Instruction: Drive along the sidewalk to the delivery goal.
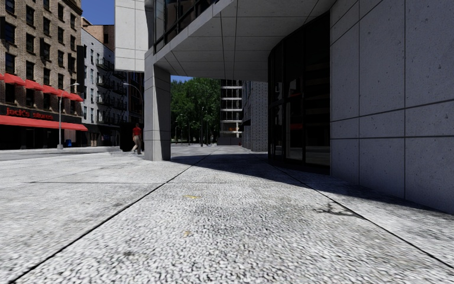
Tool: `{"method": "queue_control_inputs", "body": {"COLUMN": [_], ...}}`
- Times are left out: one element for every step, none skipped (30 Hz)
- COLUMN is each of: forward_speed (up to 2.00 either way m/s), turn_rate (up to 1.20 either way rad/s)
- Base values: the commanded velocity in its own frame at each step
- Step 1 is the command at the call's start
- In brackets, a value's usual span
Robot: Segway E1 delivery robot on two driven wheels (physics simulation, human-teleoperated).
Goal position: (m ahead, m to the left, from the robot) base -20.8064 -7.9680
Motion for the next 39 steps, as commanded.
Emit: {"method": "queue_control_inputs", "body": {"forward_speed": [0.0,0.0,0.0,0.0,0.0,0.0,0.0,0.0,0.0,0.0,0.0,0.0,0.0,0.0,0.0,0.0,0.0,0.0,0.0,0.0,0.0,0.0,0.0,0.0,0.0,0.0,0.0,0.0,0.0,0.0,0.0,0.11,0.11,0.6,0.97,1.24,1.24,1.25,1.25], "turn_rate": [0.0,0.0,0.0,0.0,0.0,0.0,0.0,0.0,0.0,0.0,0.0,0.0,0.0,0.0,0.0,0.0,0.0,0.0,0.0,0.0,0.0,0.0,0.0,0.0,0.0,0.0,0.0,0.0,0.0,0.0,-0.13,-0.31,-0.31,-0.41,-0.47,-0.66,-0.66,-0.66,-0.67]}}
